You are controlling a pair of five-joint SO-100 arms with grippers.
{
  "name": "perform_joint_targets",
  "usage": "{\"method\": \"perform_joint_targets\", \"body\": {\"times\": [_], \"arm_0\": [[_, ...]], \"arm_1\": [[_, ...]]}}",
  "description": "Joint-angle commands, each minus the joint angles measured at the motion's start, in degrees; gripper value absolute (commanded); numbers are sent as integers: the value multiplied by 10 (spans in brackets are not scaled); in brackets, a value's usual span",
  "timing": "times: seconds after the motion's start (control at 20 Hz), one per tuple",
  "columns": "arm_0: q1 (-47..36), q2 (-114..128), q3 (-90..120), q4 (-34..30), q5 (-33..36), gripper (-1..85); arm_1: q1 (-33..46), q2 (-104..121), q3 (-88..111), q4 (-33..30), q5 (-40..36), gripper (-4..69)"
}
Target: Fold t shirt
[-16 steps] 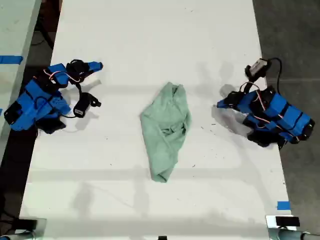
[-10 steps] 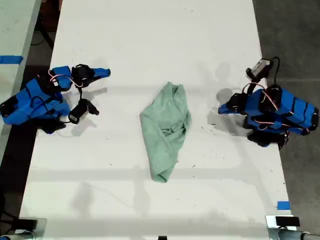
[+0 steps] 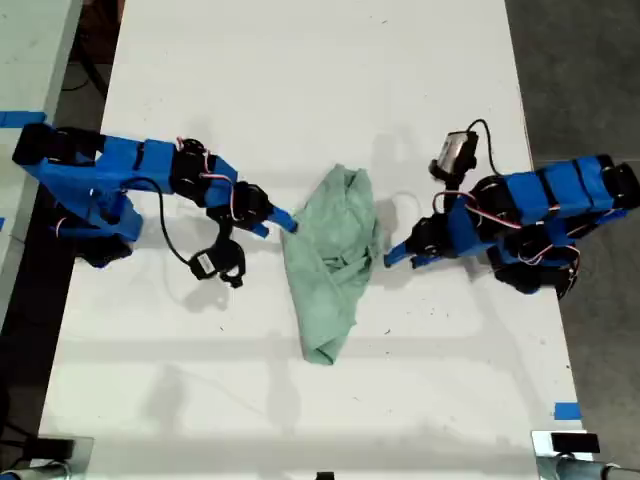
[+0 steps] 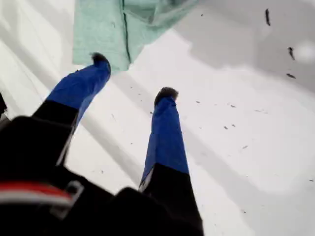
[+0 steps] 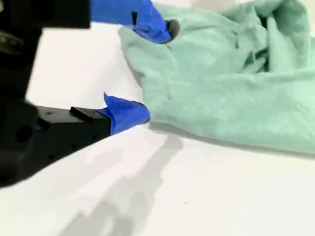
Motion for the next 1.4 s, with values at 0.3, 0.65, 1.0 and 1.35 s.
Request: {"method": "perform_joint_targets", "body": {"times": [0.3, 0.65, 1.0, 1.35], "arm_0": [[181, -392, -439, 32, -83, 260], [208, -441, -441, 15, -105, 0], [200, -470, -446, -33, -94, -2], [200, -475, -446, -40, -98, -2]], "arm_1": [[-89, -328, -301, -33, -10, 277], [-105, -372, -321, -69, -6, 265], [-128, -449, -374, -85, 7, 258], [-135, -533, -388, -168, 13, 224]]}}
